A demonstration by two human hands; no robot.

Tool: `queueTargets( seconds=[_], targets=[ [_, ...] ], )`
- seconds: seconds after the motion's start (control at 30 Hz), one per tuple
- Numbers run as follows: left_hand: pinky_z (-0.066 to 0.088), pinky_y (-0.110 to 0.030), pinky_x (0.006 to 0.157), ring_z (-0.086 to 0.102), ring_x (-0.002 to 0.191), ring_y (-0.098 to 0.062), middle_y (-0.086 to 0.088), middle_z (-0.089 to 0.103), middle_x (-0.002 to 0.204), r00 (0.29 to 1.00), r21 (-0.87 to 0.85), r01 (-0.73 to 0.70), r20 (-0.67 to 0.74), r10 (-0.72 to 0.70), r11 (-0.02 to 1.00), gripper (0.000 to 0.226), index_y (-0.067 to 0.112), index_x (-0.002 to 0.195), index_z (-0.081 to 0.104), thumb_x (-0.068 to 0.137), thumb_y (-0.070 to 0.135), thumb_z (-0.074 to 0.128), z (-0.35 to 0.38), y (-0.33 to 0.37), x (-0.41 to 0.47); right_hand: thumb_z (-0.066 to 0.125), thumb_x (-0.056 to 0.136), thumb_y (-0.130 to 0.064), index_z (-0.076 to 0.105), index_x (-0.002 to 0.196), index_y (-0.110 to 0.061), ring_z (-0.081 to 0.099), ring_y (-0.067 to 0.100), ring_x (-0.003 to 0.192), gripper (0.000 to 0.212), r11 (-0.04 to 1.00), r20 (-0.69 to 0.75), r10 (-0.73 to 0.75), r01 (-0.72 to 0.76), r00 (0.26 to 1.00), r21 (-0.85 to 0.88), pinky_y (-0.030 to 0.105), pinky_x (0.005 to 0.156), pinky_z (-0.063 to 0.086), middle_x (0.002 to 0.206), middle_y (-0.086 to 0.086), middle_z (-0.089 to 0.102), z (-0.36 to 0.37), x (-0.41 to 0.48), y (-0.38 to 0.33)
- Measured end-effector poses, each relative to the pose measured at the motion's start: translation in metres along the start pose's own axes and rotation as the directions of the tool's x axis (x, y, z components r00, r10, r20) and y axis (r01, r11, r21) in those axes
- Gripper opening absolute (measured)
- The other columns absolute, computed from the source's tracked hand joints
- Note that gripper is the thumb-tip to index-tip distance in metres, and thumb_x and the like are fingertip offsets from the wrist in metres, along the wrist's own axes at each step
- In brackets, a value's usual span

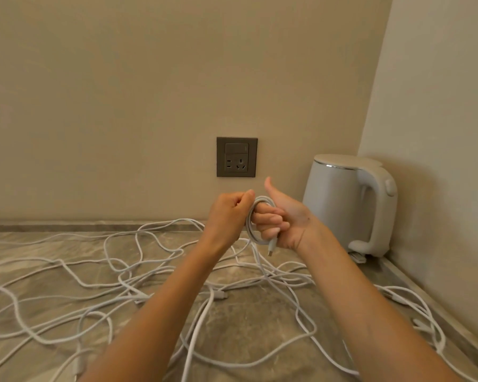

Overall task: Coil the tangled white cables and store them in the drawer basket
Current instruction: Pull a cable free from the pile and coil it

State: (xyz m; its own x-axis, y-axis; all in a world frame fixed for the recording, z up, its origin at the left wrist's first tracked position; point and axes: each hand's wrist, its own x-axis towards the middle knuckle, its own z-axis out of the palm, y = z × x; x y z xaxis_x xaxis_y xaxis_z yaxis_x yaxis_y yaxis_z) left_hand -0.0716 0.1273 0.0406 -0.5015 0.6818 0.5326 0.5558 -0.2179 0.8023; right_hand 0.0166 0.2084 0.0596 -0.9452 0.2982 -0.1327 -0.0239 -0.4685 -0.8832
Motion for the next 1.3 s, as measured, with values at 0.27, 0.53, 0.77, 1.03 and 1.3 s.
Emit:
queueTargets(
  seconds=[0.27,0.53,0.77,1.03,1.3],
  targets=[
    [0.031,-0.03,0.058,0.036,0.049,-0.007,0.005,0.041,0.051,0.998,0.103,-0.069,0.024,0.066,0.992,0.045,0.019,0.054,0.039,0.099,0.022,0.036,0.014,0.01,-0.009,0.024,0.095,-0.061,0.029,0.024,-0.018,0.025,0.009,0.025,0.084,0.969,-0.52,-0.245,0.193,0.818,-0.154,0.013,0.032,0.023,0.029,-0.001,0.027,-0.002,0.013,0.008],
    [0.034,-0.038,0.064,0.049,0.066,-0.031,-0.019,0.058,0.073,0.989,0.284,-0.146,0.063,0.133,0.948,0.035,0.008,0.073,0.051,0.099,0.025,0.036,0.003,0.004,-0.002,0.02,0.095,-0.061,0.039,0.035,-0.015,0.03,0.009,0.028,0.078,0.968,-0.489,-0.247,0.235,0.836,-0.088,0.02,0.038,0.029,0.032,-0.002,0.033,0.002,0.016,0.006],
    [0.038,-0.031,0.054,0.046,0.046,-0.011,-0.002,0.05,0.058,0.98,0.14,-0.012,-0.195,0.04,0.99,0.035,0.011,0.079,0.049,0.101,0.03,0.029,-0.015,0.001,0.009,0.04,0.1,-0.029,0.06,0.087,-0.012,0.05,0.014,0.075,0.029,0.935,-0.223,-0.33,0.286,0.917,-0.207,0.033,0.076,0.043,0.073,0.001,0.053,0.011,0.009,0.007],
    [0.034,-0.02,0.035,0.04,0.032,-0.009,-0.008,0.051,0.053,0.983,-0.065,0.147,-0.101,-0.153,0.987,0.034,0.013,0.083,0.044,0.102,0.03,0.021,-0.006,0.0,0.003,0.032,0.103,-0.024,0.053,0.082,-0.016,0.044,0.011,0.07,0.031,0.805,-0.305,-0.511,0.324,0.804,-0.497,0.03,0.077,0.036,0.063,-0.003,0.044,0.012,0.014,0.011],
    [0.036,-0.03,0.058,0.044,0.053,-0.014,0.0,0.051,0.059,0.989,0.22,0.032,-0.145,0.0,0.975,0.028,0.01,0.091,0.06,0.1,0.021,0.036,-0.02,-0.004,0.012,0.035,0.102,-0.019,0.05,0.075,-0.016,0.042,0.012,0.066,0.031,0.603,-0.22,-0.582,0.234,0.783,-0.763,0.023,0.066,0.036,0.063,-0.001,0.044,0.004,0.007,0.004]
  ],
)
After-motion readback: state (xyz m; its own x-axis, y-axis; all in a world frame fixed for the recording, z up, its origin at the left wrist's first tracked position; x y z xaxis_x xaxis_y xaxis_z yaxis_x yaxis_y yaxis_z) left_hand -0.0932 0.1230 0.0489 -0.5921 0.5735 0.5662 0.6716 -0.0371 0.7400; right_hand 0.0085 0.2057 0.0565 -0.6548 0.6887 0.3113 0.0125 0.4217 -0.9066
